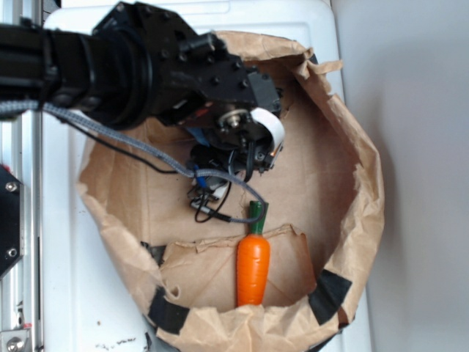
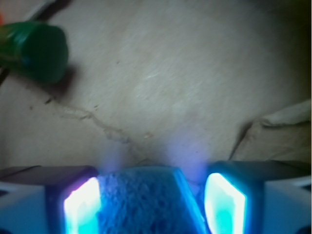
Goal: Grab the blue sponge.
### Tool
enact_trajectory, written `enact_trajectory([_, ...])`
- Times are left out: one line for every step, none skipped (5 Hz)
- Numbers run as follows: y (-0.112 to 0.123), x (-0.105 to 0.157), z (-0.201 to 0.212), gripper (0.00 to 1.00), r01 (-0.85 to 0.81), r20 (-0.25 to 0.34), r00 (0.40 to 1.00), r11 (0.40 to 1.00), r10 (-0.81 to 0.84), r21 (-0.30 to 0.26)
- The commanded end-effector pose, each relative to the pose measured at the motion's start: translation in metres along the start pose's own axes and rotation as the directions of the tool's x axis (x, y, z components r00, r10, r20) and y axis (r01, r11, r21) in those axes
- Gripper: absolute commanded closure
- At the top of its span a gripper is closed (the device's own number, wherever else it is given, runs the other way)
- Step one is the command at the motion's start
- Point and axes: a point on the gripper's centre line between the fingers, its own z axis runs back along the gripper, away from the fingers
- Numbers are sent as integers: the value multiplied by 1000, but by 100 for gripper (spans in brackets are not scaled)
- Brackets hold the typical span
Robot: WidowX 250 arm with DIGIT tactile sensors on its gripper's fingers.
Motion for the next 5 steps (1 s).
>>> enact_trajectory([-19,-1,47,100,62,105,993,992,-50,-113])
enact_trajectory([-18,2,82,100,47,162,987,982,-17,-184])
enact_trajectory([-25,7,125,100,0,215,975,967,57,-254])
enact_trajectory([-28,8,143,100,-4,243,967,956,79,-295])
enact_trajectory([-28,13,136,100,-67,239,962,961,134,-268])
